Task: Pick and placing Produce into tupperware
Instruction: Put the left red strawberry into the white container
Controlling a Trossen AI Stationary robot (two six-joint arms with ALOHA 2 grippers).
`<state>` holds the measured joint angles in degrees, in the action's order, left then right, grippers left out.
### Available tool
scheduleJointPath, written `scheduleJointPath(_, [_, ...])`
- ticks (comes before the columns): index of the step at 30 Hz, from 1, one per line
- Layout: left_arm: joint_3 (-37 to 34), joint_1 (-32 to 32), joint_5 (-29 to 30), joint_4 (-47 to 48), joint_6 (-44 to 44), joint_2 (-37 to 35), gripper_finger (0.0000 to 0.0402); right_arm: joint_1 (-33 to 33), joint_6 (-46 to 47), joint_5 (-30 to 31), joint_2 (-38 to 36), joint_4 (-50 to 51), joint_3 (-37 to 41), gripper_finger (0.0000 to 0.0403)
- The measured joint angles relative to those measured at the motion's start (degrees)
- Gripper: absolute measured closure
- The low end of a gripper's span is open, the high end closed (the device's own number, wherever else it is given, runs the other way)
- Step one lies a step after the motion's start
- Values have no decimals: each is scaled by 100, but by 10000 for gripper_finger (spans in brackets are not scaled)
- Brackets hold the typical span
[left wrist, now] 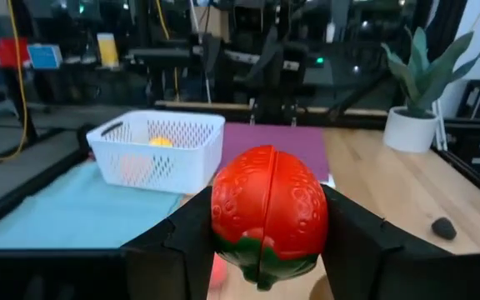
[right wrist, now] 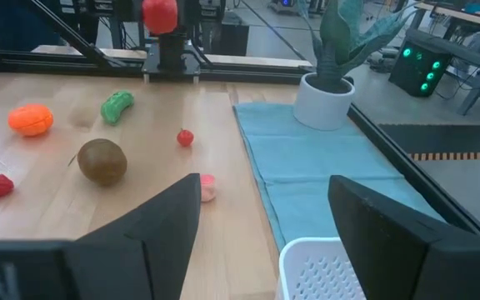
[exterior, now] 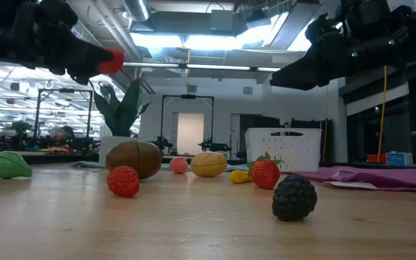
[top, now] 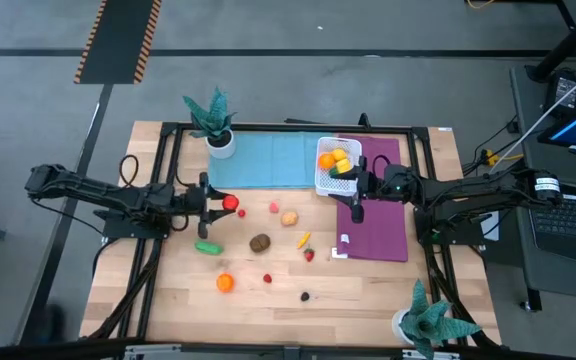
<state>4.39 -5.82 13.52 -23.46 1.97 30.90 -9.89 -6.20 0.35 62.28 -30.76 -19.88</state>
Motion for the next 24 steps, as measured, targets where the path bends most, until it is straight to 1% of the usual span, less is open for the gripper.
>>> scheduleJointPath(4, [-31,0,-104,7,-1,6,236,0,-2,-1,0,-2,0,137])
scheduleJointPath(16, [-31,7,-91,-29,40,28,236,0,-4,0,2,-18,0,137])
scheduleJointPath(24, [-31,7,-257,-421,-19,142,236,0,3,-1,2,-37,0,137])
